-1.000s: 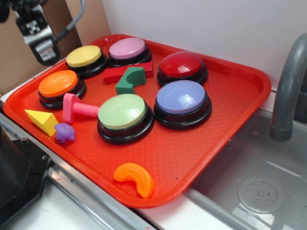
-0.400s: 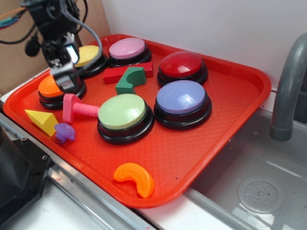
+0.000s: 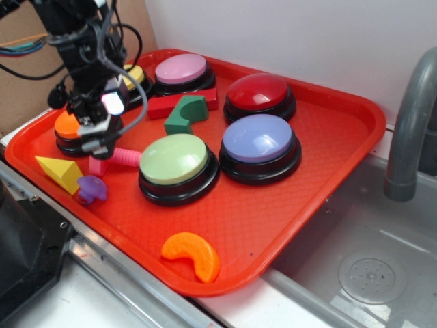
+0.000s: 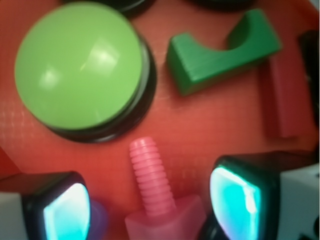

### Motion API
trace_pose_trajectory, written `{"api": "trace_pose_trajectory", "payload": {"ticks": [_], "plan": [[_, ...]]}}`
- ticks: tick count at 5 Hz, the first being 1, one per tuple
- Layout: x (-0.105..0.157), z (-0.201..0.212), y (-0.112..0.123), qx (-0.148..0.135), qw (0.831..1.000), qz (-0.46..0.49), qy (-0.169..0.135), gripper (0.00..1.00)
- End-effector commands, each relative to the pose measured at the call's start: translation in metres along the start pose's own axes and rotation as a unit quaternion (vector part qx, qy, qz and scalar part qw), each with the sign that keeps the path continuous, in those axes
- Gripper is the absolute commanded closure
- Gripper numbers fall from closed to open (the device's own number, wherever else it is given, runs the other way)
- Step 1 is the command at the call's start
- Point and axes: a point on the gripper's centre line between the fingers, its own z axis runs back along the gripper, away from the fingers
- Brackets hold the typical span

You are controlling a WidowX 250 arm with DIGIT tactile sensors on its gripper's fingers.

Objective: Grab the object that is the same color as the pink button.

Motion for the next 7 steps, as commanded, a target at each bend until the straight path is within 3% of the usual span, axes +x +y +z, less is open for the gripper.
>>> {"api": "trace_pose_trajectory", "payload": {"ticks": [1,2,3,4,6,7], "plan": [[0.001,-0.02,0.003,-0.001,0.999,-0.036,0.005,0.0],[0.0,-0.028,0.003,-0.01,0.999,-0.037,0.0,0.0],[0.0,-0.037,0.002,-0.002,0.999,-0.041,0.004,0.3],[-0.001,-0.037,0.006,0.004,1.0,-0.026,0.01,1.0],[0.001,-0.038,0.012,0.014,1.0,-0.001,0.011,1.0],[0.006,-0.015,0.02,0.025,0.996,0.089,0.013,1.0]]}}
